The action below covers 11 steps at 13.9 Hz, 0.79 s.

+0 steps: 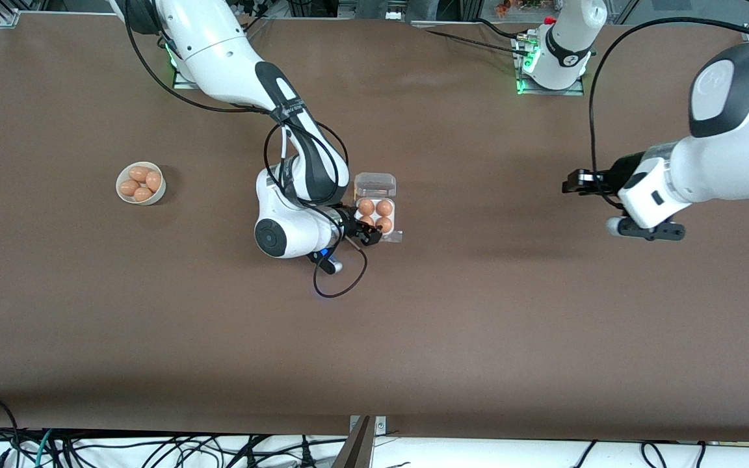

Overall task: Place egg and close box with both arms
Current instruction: 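Withdraw the right gripper while the left gripper reaches the box lid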

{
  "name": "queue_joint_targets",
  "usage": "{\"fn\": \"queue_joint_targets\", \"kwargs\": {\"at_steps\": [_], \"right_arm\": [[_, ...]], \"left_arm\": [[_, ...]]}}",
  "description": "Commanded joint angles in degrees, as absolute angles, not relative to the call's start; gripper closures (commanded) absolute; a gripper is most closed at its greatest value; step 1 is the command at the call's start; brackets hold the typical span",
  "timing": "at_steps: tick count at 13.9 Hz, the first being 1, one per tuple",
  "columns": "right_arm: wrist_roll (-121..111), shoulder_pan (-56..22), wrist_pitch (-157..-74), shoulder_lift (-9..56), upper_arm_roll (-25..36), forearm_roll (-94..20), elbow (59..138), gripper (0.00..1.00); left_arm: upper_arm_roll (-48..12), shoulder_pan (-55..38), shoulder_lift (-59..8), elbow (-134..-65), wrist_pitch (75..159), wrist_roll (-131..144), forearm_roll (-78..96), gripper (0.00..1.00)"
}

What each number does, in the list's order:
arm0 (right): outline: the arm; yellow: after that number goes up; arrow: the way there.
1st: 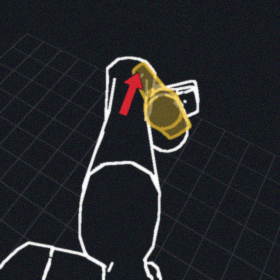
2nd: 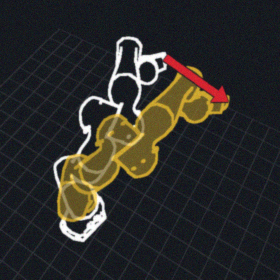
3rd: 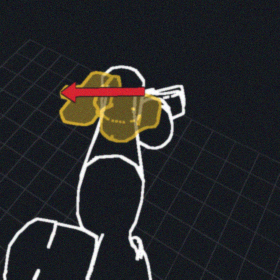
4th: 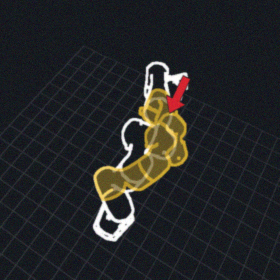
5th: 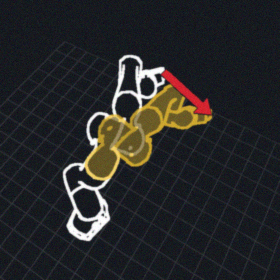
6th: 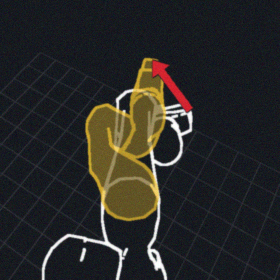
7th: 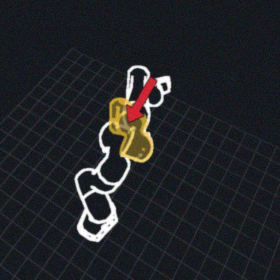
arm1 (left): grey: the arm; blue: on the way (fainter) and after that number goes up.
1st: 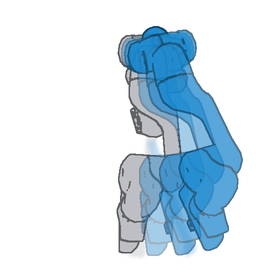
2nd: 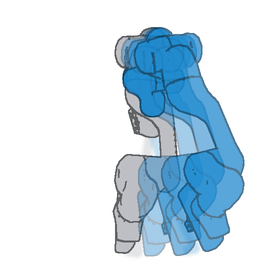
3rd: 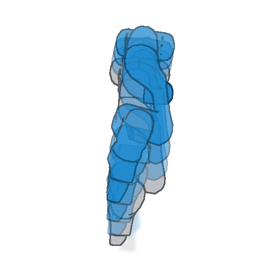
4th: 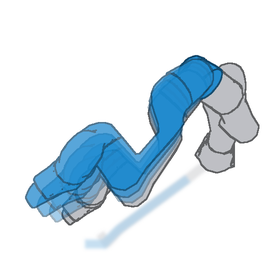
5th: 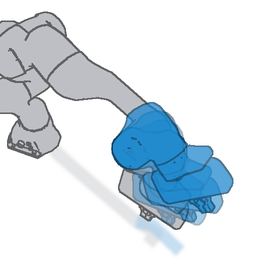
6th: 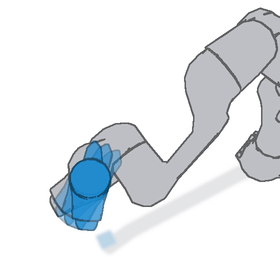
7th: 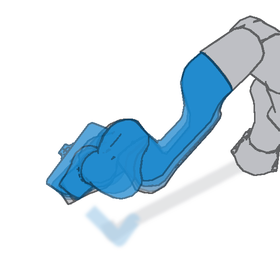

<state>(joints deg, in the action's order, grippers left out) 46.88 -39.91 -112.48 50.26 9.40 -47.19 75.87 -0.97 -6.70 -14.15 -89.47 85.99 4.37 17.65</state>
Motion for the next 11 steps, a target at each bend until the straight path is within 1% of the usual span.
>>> {"fn": "queue_joint_targets", "kwargs": {"at_steps": [1,3,5,7,8,11], "right_arm": [[47.0,-39.3,-112.1,50.6,9.8,-47.5,71.6,0.00],[47.1,-37.3,-111.4,49.8,9.8,-47.3,69.8,0.00],[46.9,-35.2,-111.4,48.6,9.8,-46.9,69.7,0.00],[46.8,-33.6,-110.8,46.4,11.4,-46.1,69.8,0.00],[46.8,-33.6,-108.7,45.7,13.3,-44.4,69.8,0.00],[46.1,-33.5,-103.3,43.9,18.6,-38.9,69.8,0.00]], "left_arm": [[-0.5,-10.2,-16.6,-87.5,83.8,4.5,19.3,0.71],[-0.5,-12.9,-17.8,-87.5,83.4,6.9,19.5,0.81],[-0.5,-15.0,-19.7,-87.5,82.2,9.0,24.6,0.87],[-0.5,-16.7,-21.3,-87.5,81.1,11.4,29.5,0.93],[-0.5,-17.7,-22.1,-87.5,81.1,12.9,31.2,0.94],[-0.5,-23.5,-25.0,-87.3,81.4,19.7,33.2,0.95]]}}
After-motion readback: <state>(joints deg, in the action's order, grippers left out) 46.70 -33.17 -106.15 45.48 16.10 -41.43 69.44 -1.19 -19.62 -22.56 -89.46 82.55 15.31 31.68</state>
